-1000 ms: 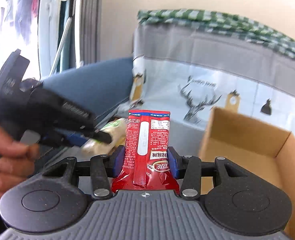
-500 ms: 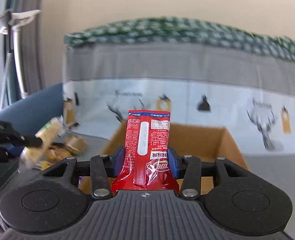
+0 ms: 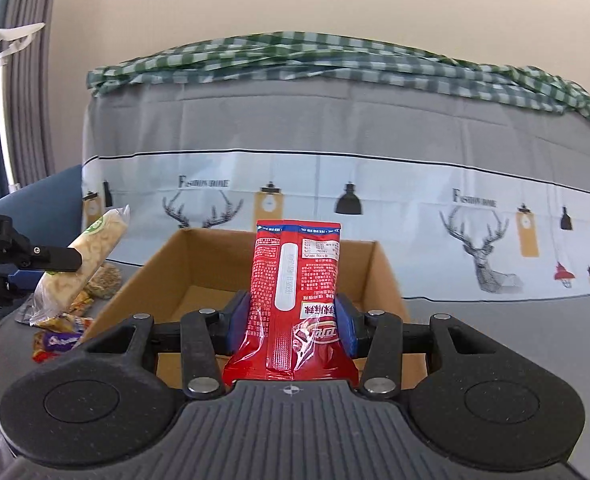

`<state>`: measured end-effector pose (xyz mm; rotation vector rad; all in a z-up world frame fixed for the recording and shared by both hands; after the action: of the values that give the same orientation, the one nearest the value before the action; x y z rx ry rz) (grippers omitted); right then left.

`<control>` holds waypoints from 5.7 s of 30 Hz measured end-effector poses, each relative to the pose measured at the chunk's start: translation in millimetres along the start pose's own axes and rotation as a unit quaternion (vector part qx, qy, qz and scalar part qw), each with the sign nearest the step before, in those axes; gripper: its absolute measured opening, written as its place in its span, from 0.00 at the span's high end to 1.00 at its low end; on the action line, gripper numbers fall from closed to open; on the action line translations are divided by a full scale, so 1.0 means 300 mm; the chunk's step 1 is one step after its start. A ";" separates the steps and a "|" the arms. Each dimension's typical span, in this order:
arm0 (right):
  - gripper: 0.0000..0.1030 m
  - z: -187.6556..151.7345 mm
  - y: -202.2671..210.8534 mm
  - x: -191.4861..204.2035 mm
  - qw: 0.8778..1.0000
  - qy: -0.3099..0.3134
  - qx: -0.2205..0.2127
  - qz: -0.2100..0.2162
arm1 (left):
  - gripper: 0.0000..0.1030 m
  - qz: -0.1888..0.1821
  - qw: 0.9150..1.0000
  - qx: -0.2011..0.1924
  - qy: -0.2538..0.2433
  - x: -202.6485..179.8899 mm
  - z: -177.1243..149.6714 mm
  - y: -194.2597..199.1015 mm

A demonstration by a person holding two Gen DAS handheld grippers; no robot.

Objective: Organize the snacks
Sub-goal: 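Carry the peanut bar with the left gripper while the right gripper carries the wafer pack over the box, then open both grippers to drop the snacks into the cardboard box, then move the left gripper to the candy pile while the right gripper lowers onto a red wafer pack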

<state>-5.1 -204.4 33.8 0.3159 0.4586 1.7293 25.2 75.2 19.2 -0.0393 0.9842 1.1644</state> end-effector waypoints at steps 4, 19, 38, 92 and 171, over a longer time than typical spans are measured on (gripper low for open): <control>0.54 -0.013 0.007 -0.037 1.000 -0.006 0.002 -0.012 | 0.62 -0.002 1.000 0.004 -0.023 -0.050 -0.009 -0.048; 0.54 -0.011 -0.008 -0.038 1.000 -0.009 0.001 -0.024 | 0.62 -0.024 0.998 0.025 -0.048 -0.107 -0.025 -0.149; 0.53 -0.008 -0.014 -0.041 1.000 -0.004 0.003 -0.021 | 0.62 -0.023 0.998 0.024 -0.050 -0.115 -0.027 -0.145; 0.27 0.007 -0.010 0.030 0.999 -0.007 -0.023 -0.030 | 0.18 -0.025 0.989 -0.014 -0.146 -0.175 -0.037 -0.043; 0.11 -0.280 -0.485 0.932 0.976 0.080 0.156 0.128 | 0.81 0.227 0.972 0.056 -0.008 0.545 0.250 0.218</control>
<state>25.9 82.0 -119.5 0.4780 0.8412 1.9421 28.8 263.6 -15.1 0.3001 1.0738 1.5184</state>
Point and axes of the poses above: each gripper's, at about its wrist camera, not at the fingertips, and y roughly against the way its jaws point, x to its left, z to its top, the point moved 1 cm from there along -y, roughly the way its jaws point, and after that the axes turned 3 degrees about x, right-handed, at the moved point
